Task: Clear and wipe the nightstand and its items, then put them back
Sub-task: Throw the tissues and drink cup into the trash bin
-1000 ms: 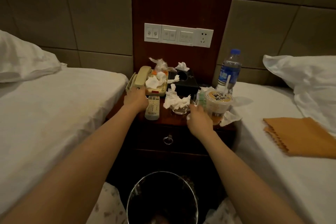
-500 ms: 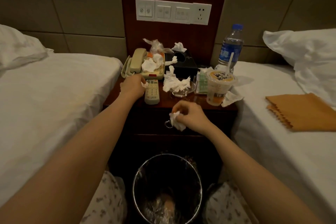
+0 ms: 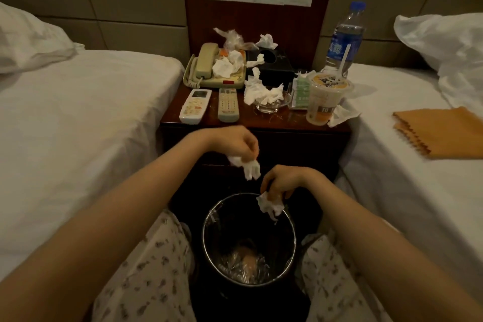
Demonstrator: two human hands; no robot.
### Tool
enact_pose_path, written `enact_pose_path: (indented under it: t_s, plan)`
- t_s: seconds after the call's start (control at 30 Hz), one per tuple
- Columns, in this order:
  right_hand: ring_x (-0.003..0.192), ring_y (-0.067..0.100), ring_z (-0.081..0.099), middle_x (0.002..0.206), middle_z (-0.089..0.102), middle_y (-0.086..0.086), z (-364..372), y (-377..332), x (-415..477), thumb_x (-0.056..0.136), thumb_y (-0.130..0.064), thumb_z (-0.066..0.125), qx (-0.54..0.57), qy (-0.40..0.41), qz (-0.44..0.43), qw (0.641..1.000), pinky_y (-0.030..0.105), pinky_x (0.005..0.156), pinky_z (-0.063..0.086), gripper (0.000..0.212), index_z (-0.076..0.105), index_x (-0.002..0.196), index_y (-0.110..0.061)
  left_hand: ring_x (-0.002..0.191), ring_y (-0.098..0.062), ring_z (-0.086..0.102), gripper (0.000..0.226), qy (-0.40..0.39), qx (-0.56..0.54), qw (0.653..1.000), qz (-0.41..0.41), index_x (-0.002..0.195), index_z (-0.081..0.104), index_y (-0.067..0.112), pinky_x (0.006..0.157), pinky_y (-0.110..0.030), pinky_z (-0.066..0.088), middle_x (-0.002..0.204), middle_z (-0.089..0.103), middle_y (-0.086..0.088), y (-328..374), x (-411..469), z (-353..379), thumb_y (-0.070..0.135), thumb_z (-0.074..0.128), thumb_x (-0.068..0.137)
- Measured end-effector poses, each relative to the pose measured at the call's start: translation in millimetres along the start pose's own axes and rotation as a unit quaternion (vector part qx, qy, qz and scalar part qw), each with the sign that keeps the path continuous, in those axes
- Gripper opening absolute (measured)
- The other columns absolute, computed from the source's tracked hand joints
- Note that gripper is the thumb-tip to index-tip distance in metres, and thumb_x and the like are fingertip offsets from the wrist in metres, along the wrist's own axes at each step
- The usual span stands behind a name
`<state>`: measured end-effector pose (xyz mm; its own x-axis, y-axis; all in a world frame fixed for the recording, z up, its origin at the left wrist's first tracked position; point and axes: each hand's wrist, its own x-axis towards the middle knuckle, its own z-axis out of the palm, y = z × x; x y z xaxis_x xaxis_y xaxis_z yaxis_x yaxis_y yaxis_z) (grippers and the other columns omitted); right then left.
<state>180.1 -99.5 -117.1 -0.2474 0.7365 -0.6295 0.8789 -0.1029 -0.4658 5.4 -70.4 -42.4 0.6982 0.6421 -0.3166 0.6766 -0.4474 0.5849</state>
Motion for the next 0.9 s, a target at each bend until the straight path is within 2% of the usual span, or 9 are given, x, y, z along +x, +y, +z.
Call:
enact_pose_path:
  t_s: [0.2, 0.37, 0.5, 0.6, 0.67, 0.73, 0.8, 0.83, 0.9]
  plan:
    - [0.099, 0.018, 0.055, 0.108, 0.055, 0.004, 13, 7, 2, 0.088, -0.007, 0.058, 0.008, 0.02, 0.017, 1.0, 0.022, 0.068, 0.05, 0.029, 0.06, 0.116, -0.011, 0.072, -0.007, 0.055, 0.017, -0.108, -0.002, 0.986, -0.125, 0.1, 0.059, 0.009, 0.055, -0.016, 0.049, 0.086, 0.053, 0.005, -27, 24, 51, 0.0, 0.051, 0.089]
    - [0.097, 0.018, 0.056, 0.105, 0.054, 0.003, 20, 10, 9, 0.085, -0.007, 0.061, -0.002, 0.024, 0.031, 0.999, 0.024, 0.068, 0.051, 0.032, 0.059, 0.117, -0.014, 0.08, -0.012, 0.055, 0.034, -0.121, 0.014, 0.979, -0.166, 0.121, 0.055, 0.012, 0.063, -0.018, 0.049, 0.098, 0.051, 0.001, -40, 30, 64, 0.003, 0.053, 0.089]
    - [0.086, 0.016, 0.059, 0.099, 0.06, 0.003, 11, 5, 8, 0.084, -0.005, 0.063, -0.012, 0.017, 0.016, 1.0, 0.023, 0.065, 0.051, 0.039, 0.056, 0.121, -0.016, 0.077, -0.007, 0.052, 0.036, -0.122, 0.024, 0.979, -0.162, 0.127, 0.051, 0.016, 0.068, -0.021, 0.045, 0.088, 0.053, 0.007, -39, 29, 51, 0.011, 0.053, 0.092]
    - [0.072, 0.015, 0.06, 0.091, 0.067, 0.006, -13, -9, 3, 0.083, -0.007, 0.06, -0.03, 0.191, -0.081, 0.978, 0.027, 0.07, 0.051, 0.02, 0.068, 0.099, -0.016, 0.071, -0.006, 0.055, 0.032, -0.079, -0.03, 0.988, -0.128, 0.125, 0.053, 0.009, 0.064, -0.02, 0.045, 0.083, 0.055, 0.005, -27, 28, 27, 0.006, 0.045, 0.094]
    - [0.074, 0.014, 0.061, 0.08, 0.068, 0.0, -30, -25, -7, 0.081, -0.014, 0.058, 0.01, 0.386, -0.136, 0.912, 0.03, 0.075, 0.05, 0.015, 0.067, 0.078, -0.025, 0.073, -0.009, 0.058, 0.027, -0.035, -0.068, 0.992, -0.103, 0.117, 0.055, 0.011, 0.066, -0.021, 0.048, 0.086, 0.059, 0.003, -14, 26, 3, 0.004, 0.042, 0.096]
    - [0.074, 0.013, 0.059, 0.073, 0.063, -0.005, -49, -44, -17, 0.082, -0.013, 0.056, 0.094, 0.521, -0.19, 0.827, 0.03, 0.072, 0.048, 0.016, 0.061, 0.072, -0.024, 0.076, -0.011, 0.061, 0.022, -0.004, -0.072, 0.993, -0.091, 0.105, 0.058, 0.013, 0.067, -0.022, 0.051, 0.089, 0.061, 0.002, 0, 25, -26, 0.004, 0.041, 0.096]
    - [0.076, 0.012, 0.055, 0.081, 0.061, -0.002, -70, -62, -21, 0.083, -0.009, 0.054, 0.119, 0.572, -0.21, 0.784, 0.025, 0.069, 0.045, 0.011, 0.062, 0.081, -0.017, 0.076, -0.013, 0.063, 0.024, 0.012, -0.045, 0.993, -0.106, 0.092, 0.061, 0.012, 0.065, -0.023, 0.054, 0.088, 0.063, 0.0, 10, 23, -54, 0.001, 0.039, 0.096]
    - [0.081, 0.014, 0.055, 0.09, 0.062, 0.002, -81, -69, -20, 0.083, -0.009, 0.054, 0.096, 0.579, -0.202, 0.784, 0.026, 0.072, 0.045, 0.012, 0.063, 0.089, -0.014, 0.075, -0.013, 0.063, 0.026, 0.03, -0.028, 0.992, -0.116, 0.087, 0.061, 0.012, 0.064, -0.024, 0.055, 0.087, 0.063, -0.002, 13, 24, -65, -0.001, 0.04, 0.095]
    - [0.103, 0.023, 0.052, 0.115, 0.055, 0.01, -100, -78, -10, 0.084, -0.014, 0.056, 0.011, 0.552, -0.16, 0.818, 0.033, 0.086, 0.043, 0.027, 0.06, 0.111, -0.014, 0.075, -0.017, 0.063, 0.022, 0.1, -0.014, 0.987, -0.123, 0.086, 0.063, 0.008, 0.064, -0.026, 0.054, 0.09, 0.063, -0.006, 15, 27, -83, -0.002, 0.044, 0.093]
